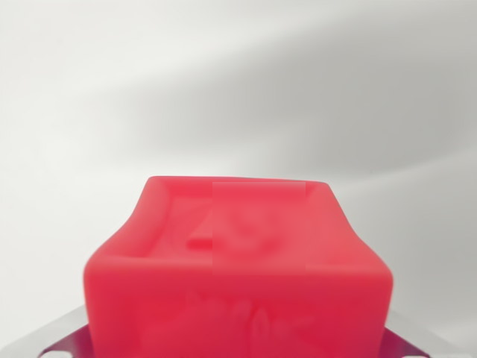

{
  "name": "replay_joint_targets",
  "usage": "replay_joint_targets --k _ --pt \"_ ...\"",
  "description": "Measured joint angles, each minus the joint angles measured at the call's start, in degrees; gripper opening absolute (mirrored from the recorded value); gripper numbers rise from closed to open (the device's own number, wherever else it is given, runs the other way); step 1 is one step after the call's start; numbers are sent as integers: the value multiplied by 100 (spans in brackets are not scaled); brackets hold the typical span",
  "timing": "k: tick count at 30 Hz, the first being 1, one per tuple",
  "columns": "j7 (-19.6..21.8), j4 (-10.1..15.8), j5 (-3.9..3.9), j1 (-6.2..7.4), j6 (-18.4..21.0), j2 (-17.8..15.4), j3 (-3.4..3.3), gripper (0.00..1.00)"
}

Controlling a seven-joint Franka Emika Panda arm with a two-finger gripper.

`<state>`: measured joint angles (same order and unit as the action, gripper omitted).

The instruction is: Destack cube

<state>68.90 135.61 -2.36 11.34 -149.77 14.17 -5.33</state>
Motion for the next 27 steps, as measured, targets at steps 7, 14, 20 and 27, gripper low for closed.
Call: replay_joint_targets --k 7,14,20,27 --pt "62 -48 -45 29 -178 251 18 0" --pt "41 -74 -96 19 -448 565 44 0" --pt "14 -111 -137 -5 -642 789 78 0" --pt "-9 -158 -167 -36 -838 1040 117 0"
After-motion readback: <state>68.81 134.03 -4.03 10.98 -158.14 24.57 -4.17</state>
